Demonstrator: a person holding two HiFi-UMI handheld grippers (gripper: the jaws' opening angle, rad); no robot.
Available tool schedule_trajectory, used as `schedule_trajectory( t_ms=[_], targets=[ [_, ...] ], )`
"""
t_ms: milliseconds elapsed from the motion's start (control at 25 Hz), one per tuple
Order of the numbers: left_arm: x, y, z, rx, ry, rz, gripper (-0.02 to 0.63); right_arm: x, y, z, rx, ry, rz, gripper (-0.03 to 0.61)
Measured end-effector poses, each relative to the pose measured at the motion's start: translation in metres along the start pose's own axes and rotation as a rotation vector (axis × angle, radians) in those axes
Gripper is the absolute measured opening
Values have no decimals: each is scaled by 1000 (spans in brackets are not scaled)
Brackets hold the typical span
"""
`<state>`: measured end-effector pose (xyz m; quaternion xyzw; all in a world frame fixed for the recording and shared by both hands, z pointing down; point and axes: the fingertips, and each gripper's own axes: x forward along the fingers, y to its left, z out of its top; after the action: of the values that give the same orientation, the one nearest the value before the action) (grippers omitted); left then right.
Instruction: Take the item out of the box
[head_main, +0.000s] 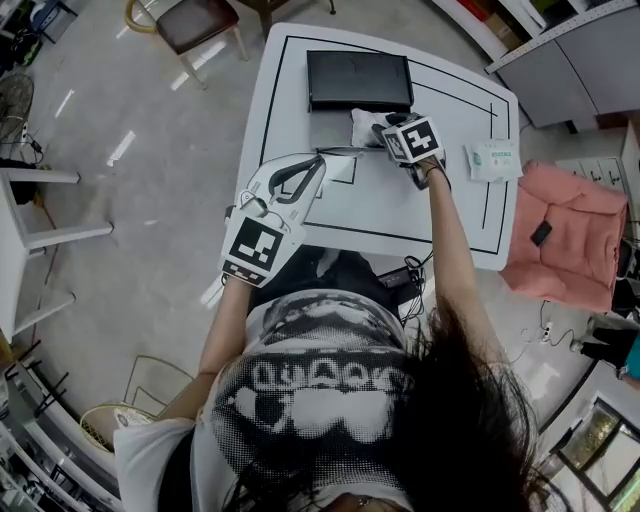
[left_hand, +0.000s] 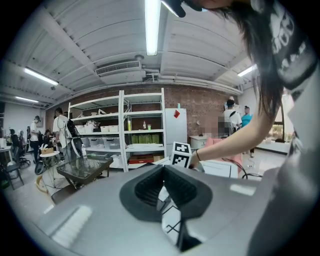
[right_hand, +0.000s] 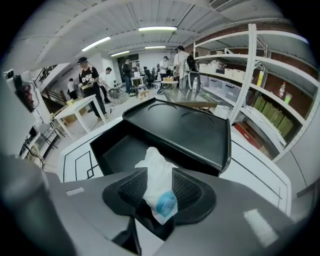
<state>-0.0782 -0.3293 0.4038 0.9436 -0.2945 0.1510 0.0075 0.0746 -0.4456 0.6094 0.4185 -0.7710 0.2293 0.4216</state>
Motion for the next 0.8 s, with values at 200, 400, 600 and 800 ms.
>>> schedule_trajectory(
  t_ms=[200,400,600,800],
  targets=[
    [-6,9,-2,-6,-2,5,0,17,3,-3,-63,123,11,170],
    [-10,14,-6,-9,-1,7,0,28,6,-12,-128,217,-11,162],
    [-11,18,-8,-12,3,8,0,29,6,-13,-190,241,-46,116],
    [-12,19,-9,-12,4,6,0,26,10,-14,-186,204,-60,63]
  ],
)
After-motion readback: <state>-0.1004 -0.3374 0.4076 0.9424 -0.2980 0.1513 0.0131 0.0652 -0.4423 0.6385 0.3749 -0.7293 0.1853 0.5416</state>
